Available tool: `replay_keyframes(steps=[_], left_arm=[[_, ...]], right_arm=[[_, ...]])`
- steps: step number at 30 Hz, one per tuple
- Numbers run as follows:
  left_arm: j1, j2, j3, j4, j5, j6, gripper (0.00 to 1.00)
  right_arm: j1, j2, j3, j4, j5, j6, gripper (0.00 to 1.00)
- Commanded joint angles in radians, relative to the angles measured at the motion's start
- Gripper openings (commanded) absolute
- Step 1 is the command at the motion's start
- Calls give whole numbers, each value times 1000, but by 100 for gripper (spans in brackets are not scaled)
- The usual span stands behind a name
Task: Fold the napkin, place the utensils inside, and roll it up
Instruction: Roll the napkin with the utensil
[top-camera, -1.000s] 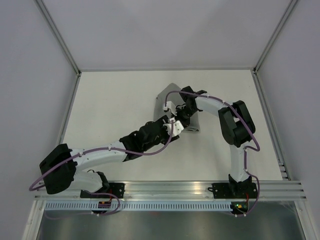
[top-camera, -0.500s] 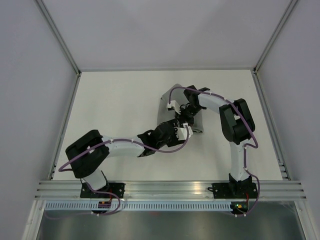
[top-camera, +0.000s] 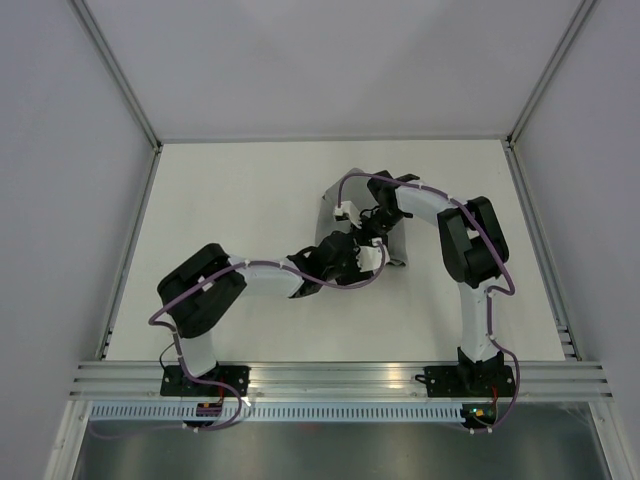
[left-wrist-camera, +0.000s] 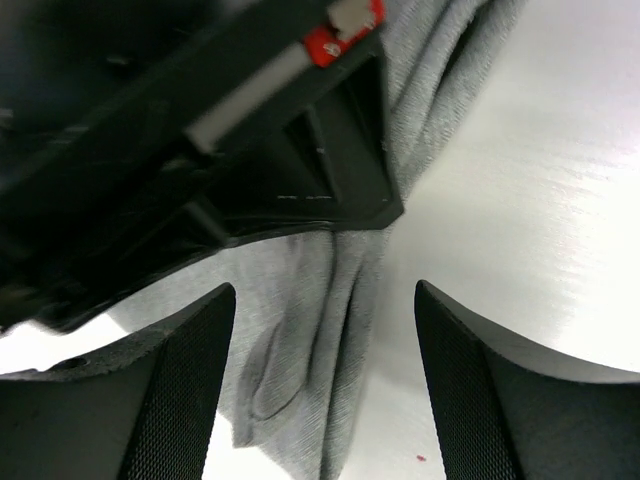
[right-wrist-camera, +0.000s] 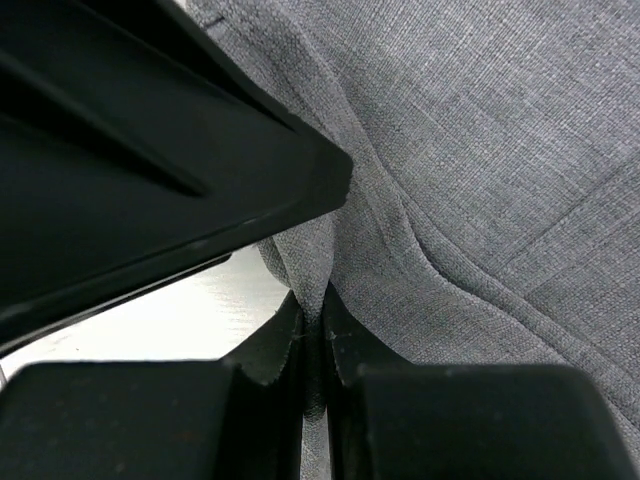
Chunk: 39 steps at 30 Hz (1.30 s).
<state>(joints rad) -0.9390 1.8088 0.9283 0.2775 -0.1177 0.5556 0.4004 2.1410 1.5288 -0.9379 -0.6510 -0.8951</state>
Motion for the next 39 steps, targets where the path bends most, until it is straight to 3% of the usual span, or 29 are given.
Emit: replay_keyframes(steps=[1, 8, 14, 17, 27, 31, 34, 39], left_arm=[[3, 38, 41, 2, 56, 21, 76], [14, 99, 90, -52, 82, -8, 72], [34, 135, 113, -113, 143, -51, 62], [43, 152, 126, -136, 167, -69, 55], [45, 184, 168, -230, 199, -97, 18], [46, 202, 198, -271, 213, -98, 11], [52, 224, 228, -351, 234, -114, 6], [75, 247, 260, -400, 297, -140, 2]], right_arm=[[-9, 122, -64, -65, 212, -45, 9], [-8, 132, -47, -78, 214, -41, 9], [-8, 137, -39, -82, 215, -38, 9], [-8, 142, -36, -84, 215, -36, 9], [-8, 138, -41, -79, 211, -16, 9], [-11, 132, -52, -76, 192, -4, 9], [-15, 112, -61, -79, 166, 8, 14], [-46, 66, -62, -91, 104, 22, 36]])
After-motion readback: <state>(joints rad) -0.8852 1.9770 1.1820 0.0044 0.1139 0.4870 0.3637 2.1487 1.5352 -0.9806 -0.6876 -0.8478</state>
